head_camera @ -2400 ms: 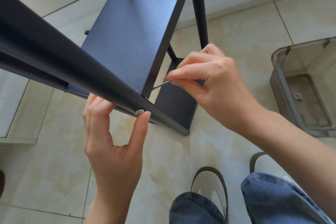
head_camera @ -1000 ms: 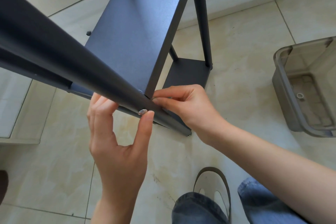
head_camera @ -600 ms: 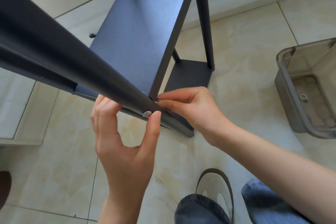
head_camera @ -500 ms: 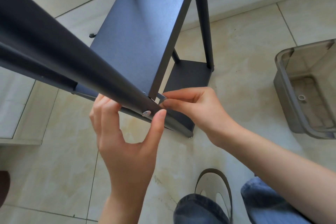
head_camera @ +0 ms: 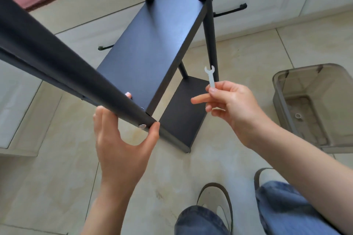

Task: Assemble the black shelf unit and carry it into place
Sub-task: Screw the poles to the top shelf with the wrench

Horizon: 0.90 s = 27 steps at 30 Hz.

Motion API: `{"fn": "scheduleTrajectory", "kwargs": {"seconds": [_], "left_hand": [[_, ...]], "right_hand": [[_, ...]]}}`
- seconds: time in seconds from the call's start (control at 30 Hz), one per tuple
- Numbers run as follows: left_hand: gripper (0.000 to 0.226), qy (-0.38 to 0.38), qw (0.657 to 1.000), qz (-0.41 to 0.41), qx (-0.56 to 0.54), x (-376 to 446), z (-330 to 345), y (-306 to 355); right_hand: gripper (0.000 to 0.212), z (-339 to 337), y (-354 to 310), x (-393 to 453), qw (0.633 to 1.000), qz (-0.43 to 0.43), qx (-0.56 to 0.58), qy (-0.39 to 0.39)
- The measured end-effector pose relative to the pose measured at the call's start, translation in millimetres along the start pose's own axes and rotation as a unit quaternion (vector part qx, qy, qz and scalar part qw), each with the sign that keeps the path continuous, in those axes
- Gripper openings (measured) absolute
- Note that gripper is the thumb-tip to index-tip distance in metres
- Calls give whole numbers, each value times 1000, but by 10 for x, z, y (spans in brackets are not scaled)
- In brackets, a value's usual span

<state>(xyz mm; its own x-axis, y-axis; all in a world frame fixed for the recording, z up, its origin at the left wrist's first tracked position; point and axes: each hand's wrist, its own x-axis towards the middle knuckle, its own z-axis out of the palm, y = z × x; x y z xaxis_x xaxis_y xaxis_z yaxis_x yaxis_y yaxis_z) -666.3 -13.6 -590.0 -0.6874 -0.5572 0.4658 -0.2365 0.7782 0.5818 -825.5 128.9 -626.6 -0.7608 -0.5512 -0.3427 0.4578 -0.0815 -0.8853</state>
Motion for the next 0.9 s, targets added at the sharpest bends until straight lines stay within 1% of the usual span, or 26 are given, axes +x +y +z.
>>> {"fn": "scheduleTrajectory", "kwargs": {"seconds": [0.13, 0.27, 0.4, 0.47, 0.53, 0.57, 0.67, 0.7, 0.73, 0.8, 0.9], "left_hand": [[69, -19, 998, -56, -24, 27, -188, -97], [64, -43, 997, -58, -16, 13, -326, -235], [56, -27, 998, -53, -10, -63, -391, -331], [62, -9, 998, -65, -13, -113, -387, -330], [71, 13, 995, -98, -16, -163, -372, -319], [71, 26, 991, -125, -25, -187, -356, -300], [71, 49, 968, -221, -110, -264, -267, -214], [64, 51, 958, -249, -133, -289, -226, -197], [50, 47, 952, -268, -139, -311, -188, -187], [20, 28, 956, -274, -103, -341, -132, -173], [11, 6, 962, -266, -66, -321, -117, -203]], "right_hand": [[18, -29, -185, -45, 998, -46, -39, 34], [14, -93, -398, 19, 987, -100, -67, 106], [12, -116, -609, 213, 972, -139, -86, 169], [11, -104, -671, 306, 965, -149, -110, 186], [11, -104, -727, 378, 962, -157, -116, 189], [11, -106, -755, 412, 962, -162, -112, 192], [11, -79, -839, 528, 960, -163, -122, 194], [11, -54, -858, 564, 959, -161, -136, 188], [11, -30, -868, 593, 959, -159, -148, 183], [12, -12, -871, 633, 958, -156, -156, 182], [12, -45, -857, 634, 958, -149, -156, 186]]}}
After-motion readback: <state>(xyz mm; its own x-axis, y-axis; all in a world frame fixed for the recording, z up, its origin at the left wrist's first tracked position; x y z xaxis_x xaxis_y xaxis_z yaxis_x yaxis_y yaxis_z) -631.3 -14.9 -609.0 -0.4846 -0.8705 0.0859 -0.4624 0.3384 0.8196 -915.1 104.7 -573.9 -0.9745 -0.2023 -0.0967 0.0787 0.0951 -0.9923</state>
